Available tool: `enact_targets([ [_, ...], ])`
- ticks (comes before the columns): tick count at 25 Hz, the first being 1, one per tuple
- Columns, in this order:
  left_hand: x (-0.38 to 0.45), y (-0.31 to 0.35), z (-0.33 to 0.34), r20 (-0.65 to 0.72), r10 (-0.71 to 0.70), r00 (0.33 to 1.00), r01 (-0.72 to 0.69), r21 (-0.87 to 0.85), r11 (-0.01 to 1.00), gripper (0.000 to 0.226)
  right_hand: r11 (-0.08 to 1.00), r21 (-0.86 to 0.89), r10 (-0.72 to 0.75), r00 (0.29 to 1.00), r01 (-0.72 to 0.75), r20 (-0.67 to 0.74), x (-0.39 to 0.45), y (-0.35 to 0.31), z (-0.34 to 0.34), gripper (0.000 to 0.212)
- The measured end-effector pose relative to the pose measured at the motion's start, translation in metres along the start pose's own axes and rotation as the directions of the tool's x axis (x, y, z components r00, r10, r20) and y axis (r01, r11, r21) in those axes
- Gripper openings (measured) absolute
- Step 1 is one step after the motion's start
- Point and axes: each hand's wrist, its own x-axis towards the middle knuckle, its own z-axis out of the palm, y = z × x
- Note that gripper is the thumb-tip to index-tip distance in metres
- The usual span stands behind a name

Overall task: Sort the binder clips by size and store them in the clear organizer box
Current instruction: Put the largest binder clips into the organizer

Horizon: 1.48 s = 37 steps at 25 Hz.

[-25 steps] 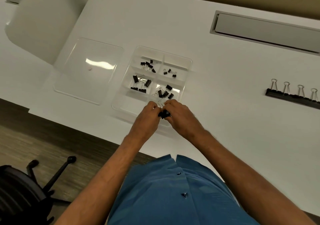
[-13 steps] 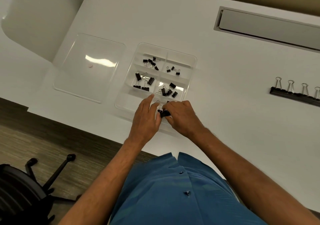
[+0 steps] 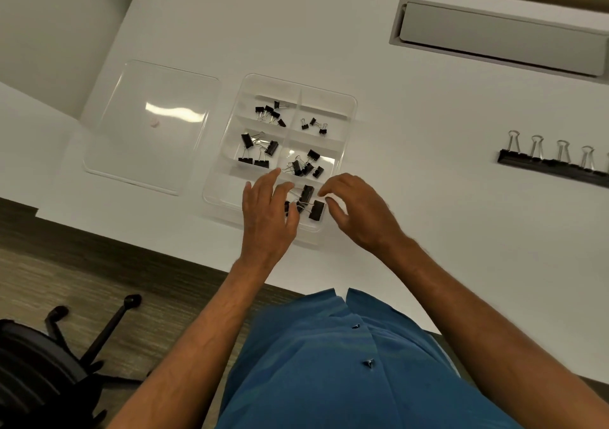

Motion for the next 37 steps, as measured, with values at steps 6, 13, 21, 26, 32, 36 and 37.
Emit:
enact_targets([
  [6,0.028,0.058,0.022,-0.014,0.124,0.992,-0.125,-0.065,0.99,0.034,0.972,0.044,0.235,0.956,-0.231,-0.177,-0.056,0.076,-0.055,0.015],
  [13,0.057,0.157,0.063,0.018,0.21,0.977,-0.207,-0.124,0.97,0.032,0.899,0.092,0.438,0.878,-0.429,-0.194,-0.141,0.161,-0.121,0.019],
  [21,0.084,0.264,0.13,0.083,0.293,0.953,-0.27,-0.212,0.939,0.034,0.827,0.083,0.56,0.802,-0.556,-0.208,-0.207,0.254,-0.191,0.025],
  [26,0.116,0.32,0.17,0.227,0.352,0.908,-0.297,-0.243,0.923,0.036,0.733,0.061,0.659,0.684,-0.678,-0.313,-0.207,0.314,-0.24,0.042],
  [32,0.15,0.352,0.204,0.396,0.378,0.837,-0.374,-0.09,0.923,0.039,0.759,-0.075,0.595,0.736,-0.646,-0.322,-0.189,0.357,-0.262,0.049],
  [36,0.158,0.352,0.218,0.396,0.398,0.828,-0.426,-0.019,0.905,0.035,0.761,-0.14,0.568,0.755,-0.634,-0.327,-0.19,0.373,-0.258,0.037],
  [37,0.161,0.352,0.221,0.39,0.402,0.828,-0.434,-0.008,0.901,0.035,0.768,-0.137,0.561,0.76,-0.626,-0.327,-0.19,0.376,-0.259,0.035],
])
